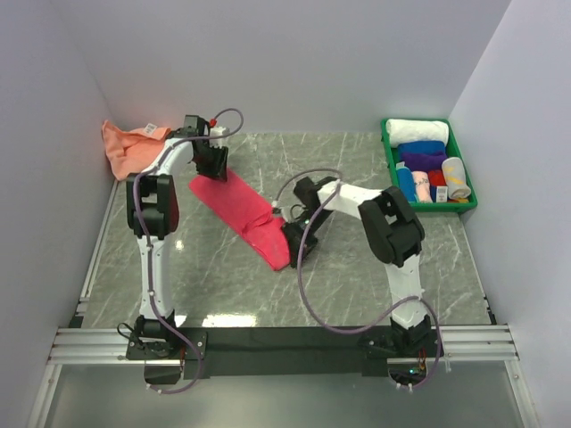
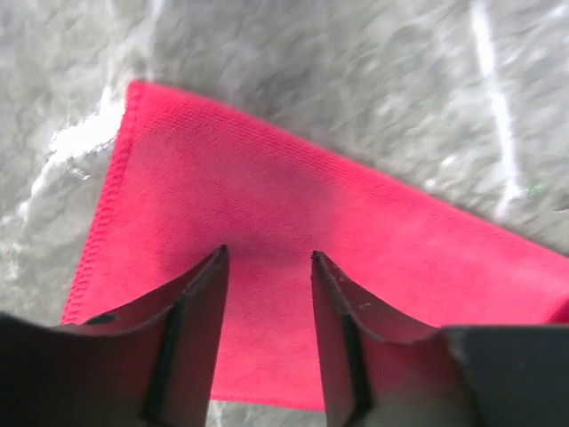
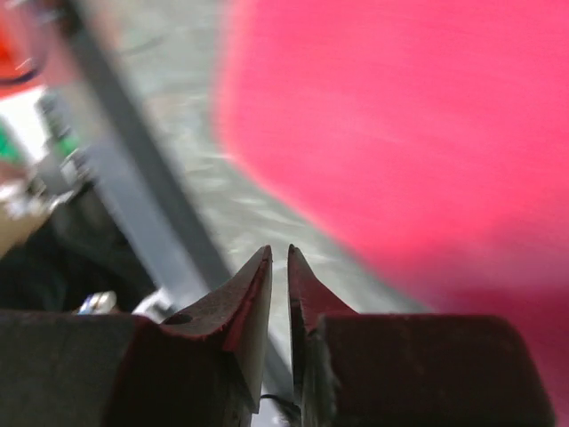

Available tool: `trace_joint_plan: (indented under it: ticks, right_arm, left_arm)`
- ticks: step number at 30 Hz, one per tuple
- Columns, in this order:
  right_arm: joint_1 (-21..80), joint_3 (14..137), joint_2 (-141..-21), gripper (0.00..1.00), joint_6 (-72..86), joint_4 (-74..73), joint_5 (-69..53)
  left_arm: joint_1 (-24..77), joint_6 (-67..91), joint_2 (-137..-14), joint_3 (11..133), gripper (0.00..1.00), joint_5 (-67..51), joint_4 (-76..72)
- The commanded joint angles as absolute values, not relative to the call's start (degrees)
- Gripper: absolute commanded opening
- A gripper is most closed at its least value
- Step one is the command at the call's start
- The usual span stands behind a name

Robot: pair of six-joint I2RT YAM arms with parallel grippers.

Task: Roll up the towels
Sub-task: Fold the towel

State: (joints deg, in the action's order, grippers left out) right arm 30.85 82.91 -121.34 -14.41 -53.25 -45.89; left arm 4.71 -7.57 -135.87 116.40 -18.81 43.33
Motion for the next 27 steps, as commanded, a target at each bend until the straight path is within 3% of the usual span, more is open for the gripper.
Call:
trace_joint_plan:
  ticks: [1, 6, 10, 20, 27]
  right_arm:
    - [30.42, 85.6, -115.49, 0.2, -15.82, -56.16, -57.04]
    - [25.49, 84.47, -111.54, 0.23, -13.63, -52.48, -51.0]
    - [25.23, 83.94, -112.49, 0.23, -12.83, -48.35, -44.39]
    - [26.1, 85.96, -121.72, 0.2, -10.73, -43.95, -39.29]
    - [30.14, 78.67, -121.38, 0.18, -4.23, -37.19, -44.72]
  left_arm:
    - [5.01, -5.63, -129.4, 114.04, 0.5, -22.94, 41.06]
    - [5.1, -1.94, -117.18, 102.06, 0.48, -20.74, 37.26]
    - [5.54, -0.97, -115.66, 95.82, 0.45, -19.87, 37.53]
    - [5.98, -0.35, -125.41, 97.03, 0.41, -18.64, 37.0]
    - [7.47, -1.75, -132.88, 102.82, 0.37, -20.56, 37.09]
